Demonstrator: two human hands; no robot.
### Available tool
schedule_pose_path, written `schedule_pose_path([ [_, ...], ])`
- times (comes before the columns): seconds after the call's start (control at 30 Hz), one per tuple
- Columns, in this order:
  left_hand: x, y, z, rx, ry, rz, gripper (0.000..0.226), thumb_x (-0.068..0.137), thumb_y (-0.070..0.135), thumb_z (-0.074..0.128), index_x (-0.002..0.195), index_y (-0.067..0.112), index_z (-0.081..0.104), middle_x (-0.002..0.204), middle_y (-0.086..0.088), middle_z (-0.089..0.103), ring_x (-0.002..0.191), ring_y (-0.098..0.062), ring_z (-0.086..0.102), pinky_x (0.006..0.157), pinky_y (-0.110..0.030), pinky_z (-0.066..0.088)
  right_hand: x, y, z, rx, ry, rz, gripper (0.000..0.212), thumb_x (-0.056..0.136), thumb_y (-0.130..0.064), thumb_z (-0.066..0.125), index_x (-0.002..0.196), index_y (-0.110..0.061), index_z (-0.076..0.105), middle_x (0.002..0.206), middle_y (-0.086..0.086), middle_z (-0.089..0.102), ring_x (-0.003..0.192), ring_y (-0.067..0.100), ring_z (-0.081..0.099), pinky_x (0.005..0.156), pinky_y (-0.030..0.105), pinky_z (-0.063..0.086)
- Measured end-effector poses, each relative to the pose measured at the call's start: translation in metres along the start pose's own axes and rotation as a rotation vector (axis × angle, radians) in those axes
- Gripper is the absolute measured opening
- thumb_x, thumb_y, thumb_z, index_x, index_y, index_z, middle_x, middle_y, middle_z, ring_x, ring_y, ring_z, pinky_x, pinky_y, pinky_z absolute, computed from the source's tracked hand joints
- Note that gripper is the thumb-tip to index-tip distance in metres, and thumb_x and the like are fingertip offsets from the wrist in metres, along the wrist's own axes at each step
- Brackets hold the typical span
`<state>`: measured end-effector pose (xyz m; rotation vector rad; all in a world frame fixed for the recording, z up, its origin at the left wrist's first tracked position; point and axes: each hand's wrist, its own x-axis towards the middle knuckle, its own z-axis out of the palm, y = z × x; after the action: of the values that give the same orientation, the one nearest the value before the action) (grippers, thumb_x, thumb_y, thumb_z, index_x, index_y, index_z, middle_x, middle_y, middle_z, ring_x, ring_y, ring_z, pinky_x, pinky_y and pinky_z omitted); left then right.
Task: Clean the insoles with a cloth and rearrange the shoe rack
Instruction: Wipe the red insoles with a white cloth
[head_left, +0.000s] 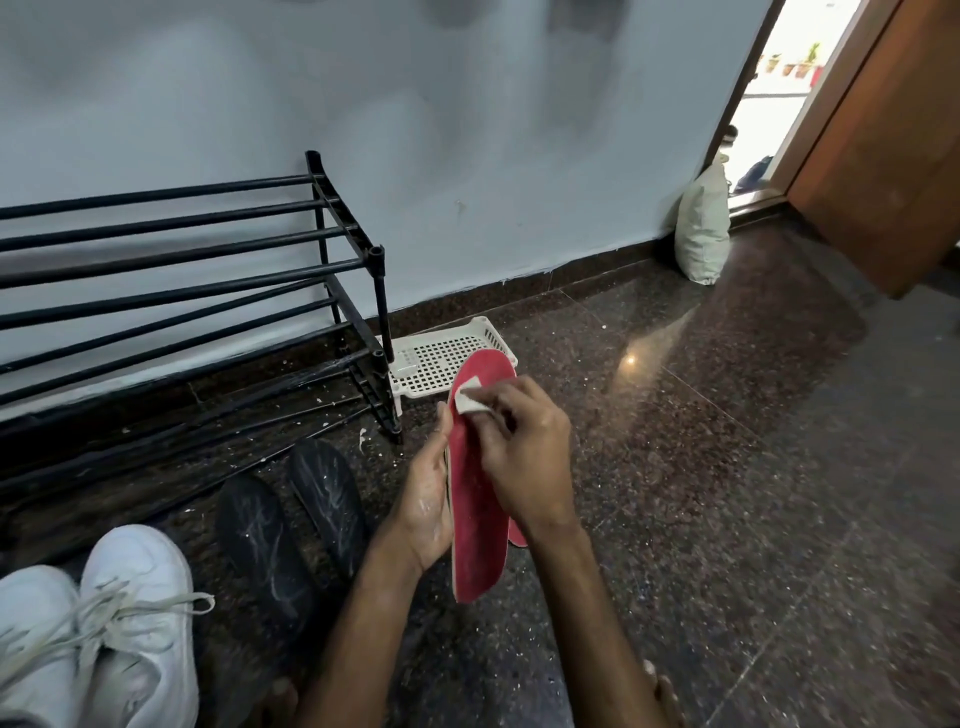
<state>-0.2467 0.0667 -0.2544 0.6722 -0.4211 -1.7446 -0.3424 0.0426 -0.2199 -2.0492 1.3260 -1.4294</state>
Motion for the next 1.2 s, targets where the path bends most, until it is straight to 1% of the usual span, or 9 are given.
schedule_pose_path([
  [0.23,-0.001,-0.005,0.005,0.164,0.016,-0.038,0.057,0.097,0.054,0.036,0.113,0.016,0.075,0.110,-0.012,0.072,0.100,-0.023,0.069,0.085,-0.034,0.056,0.015,-0.004,-0.006,-0.088,0.227,0.185,0.008,0.086,-0.011,0.066,0.090,-0.006,0.071,0.089,0.001,0.064,0.077,0.010,0.059,0.070,0.021,0.050],
  [0.33,-0.005,0.005,0.007,0.124,0.023,0.011,0.055,0.100,0.050,0.036,0.113,0.013,0.074,0.104,-0.011,0.074,0.092,-0.022,0.071,0.077,-0.033,0.057,0.019,-0.016,-0.007,0.026,0.015,0.095,0.013,0.088,-0.008,0.066,0.099,-0.010,0.073,0.099,-0.002,0.064,0.085,0.003,0.059,0.074,0.004,0.044],
  [0.43,-0.005,0.010,0.000,0.076,-0.025,0.028,0.059,0.101,0.050,0.033,0.102,0.013,0.078,0.091,-0.009,0.075,0.079,-0.020,0.072,0.070,-0.031,0.058,0.011,-0.009,-0.009,-0.040,-0.169,0.107,0.011,0.087,-0.015,0.070,0.096,-0.013,0.075,0.093,-0.006,0.062,0.078,0.000,0.056,0.069,0.007,0.043],
  [0.63,-0.005,0.003,-0.002,0.172,-0.003,0.009,0.058,0.100,0.053,0.034,0.108,0.014,0.076,0.088,-0.009,0.073,0.073,-0.021,0.068,0.068,-0.032,0.054,0.026,-0.016,-0.008,-0.210,0.149,0.171,0.014,0.090,-0.016,0.067,0.101,-0.010,0.073,0.098,-0.003,0.064,0.082,0.005,0.060,0.078,0.010,0.051],
  [0.73,-0.007,0.006,-0.004,0.085,0.009,0.033,0.058,0.100,0.053,0.036,0.100,0.015,0.079,0.087,-0.009,0.073,0.074,-0.021,0.069,0.067,-0.032,0.055,0.028,-0.019,-0.005,-0.074,-0.106,0.081,0.012,0.088,-0.014,0.068,0.098,-0.012,0.075,0.095,-0.005,0.066,0.082,0.002,0.060,0.074,0.003,0.044],
  [0.83,-0.007,0.014,-0.012,0.071,0.006,0.046,0.059,0.099,0.054,0.035,0.098,0.014,0.079,0.084,-0.011,0.071,0.066,-0.021,0.068,0.063,-0.034,0.056,0.020,-0.005,-0.011,-0.089,-0.312,0.140,0.009,0.086,-0.018,0.072,0.092,-0.013,0.076,0.089,-0.005,0.069,0.077,0.005,0.064,0.071,0.017,0.051],
  [1.03,-0.003,0.004,-0.005,0.122,-0.002,-0.015,0.065,0.098,0.057,0.034,0.099,0.010,0.078,0.083,-0.010,0.072,0.068,-0.021,0.068,0.068,-0.032,0.056,0.033,-0.012,-0.008,-0.262,0.165,0.180,0.012,0.089,-0.014,0.067,0.100,-0.011,0.072,0.096,-0.002,0.065,0.081,0.007,0.059,0.078,0.016,0.050],
  [1.1,-0.002,0.002,-0.002,0.096,0.020,-0.005,0.060,0.097,0.056,0.038,0.099,0.013,0.079,0.086,-0.009,0.073,0.078,-0.022,0.067,0.075,-0.035,0.052,0.036,-0.019,-0.003,-0.184,0.043,0.093,0.014,0.086,-0.008,0.067,0.098,-0.011,0.073,0.096,-0.003,0.067,0.082,0.006,0.059,0.077,0.003,0.042],
  [1.2,-0.001,0.006,-0.001,0.058,0.029,0.028,0.056,0.098,0.053,0.038,0.100,0.015,0.079,0.092,-0.011,0.073,0.080,-0.024,0.067,0.072,-0.036,0.053,0.031,-0.014,-0.005,-0.036,-0.301,0.057,0.013,0.082,-0.007,0.070,0.090,-0.015,0.076,0.090,-0.005,0.069,0.080,0.005,0.064,0.073,0.010,0.047],
])
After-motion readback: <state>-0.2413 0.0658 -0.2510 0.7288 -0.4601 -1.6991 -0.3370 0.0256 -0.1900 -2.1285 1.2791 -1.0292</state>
